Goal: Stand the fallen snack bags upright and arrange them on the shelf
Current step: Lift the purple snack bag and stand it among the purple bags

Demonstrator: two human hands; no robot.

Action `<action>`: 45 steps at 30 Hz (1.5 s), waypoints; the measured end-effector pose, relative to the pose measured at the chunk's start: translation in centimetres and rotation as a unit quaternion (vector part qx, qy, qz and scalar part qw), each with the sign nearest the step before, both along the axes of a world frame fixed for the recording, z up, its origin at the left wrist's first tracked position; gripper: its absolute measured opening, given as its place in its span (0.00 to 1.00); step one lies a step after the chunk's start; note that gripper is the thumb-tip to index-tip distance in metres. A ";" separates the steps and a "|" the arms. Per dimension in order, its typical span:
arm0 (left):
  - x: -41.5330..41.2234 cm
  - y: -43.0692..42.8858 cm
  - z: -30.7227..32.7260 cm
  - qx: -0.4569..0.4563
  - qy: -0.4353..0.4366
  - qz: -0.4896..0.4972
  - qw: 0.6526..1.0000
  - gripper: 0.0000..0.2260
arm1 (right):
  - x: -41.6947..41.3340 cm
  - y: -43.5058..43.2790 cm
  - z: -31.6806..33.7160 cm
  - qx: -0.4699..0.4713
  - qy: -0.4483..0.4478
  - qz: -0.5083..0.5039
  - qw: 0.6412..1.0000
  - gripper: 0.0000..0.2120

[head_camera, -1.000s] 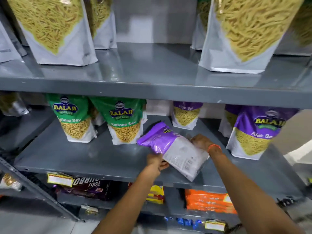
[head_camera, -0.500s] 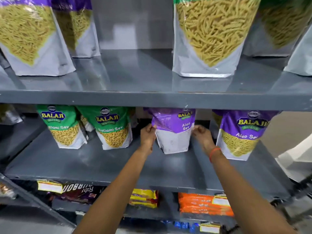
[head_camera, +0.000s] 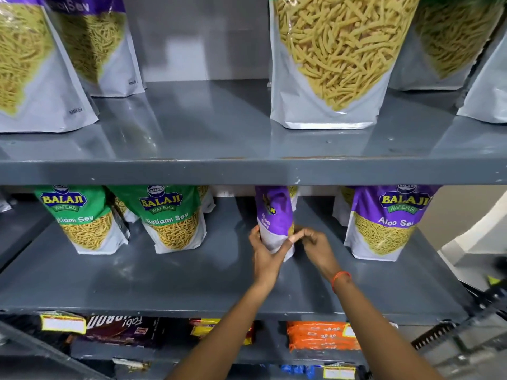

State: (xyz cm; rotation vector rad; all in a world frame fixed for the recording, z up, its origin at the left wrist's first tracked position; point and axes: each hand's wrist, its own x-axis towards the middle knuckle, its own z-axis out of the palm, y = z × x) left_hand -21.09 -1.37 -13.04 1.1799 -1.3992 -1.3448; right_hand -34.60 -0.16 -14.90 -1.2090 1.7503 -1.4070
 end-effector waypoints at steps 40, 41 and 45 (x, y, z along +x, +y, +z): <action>-15.4 3.0 -0.9 -0.103 -0.122 -0.205 0.966 0.42 | -13.2 10.8 0.3 0.004 0.071 -0.295 0.953 0.41; -16.1 2.2 -1.5 -0.071 -0.122 -0.225 0.964 0.43 | -14.7 11.0 0.4 0.019 0.026 -0.252 0.967 0.39; -17.6 1.4 -3.3 -0.003 -0.079 -0.264 0.961 0.30 | -18.3 11.3 0.6 0.058 -0.023 -0.102 0.993 0.28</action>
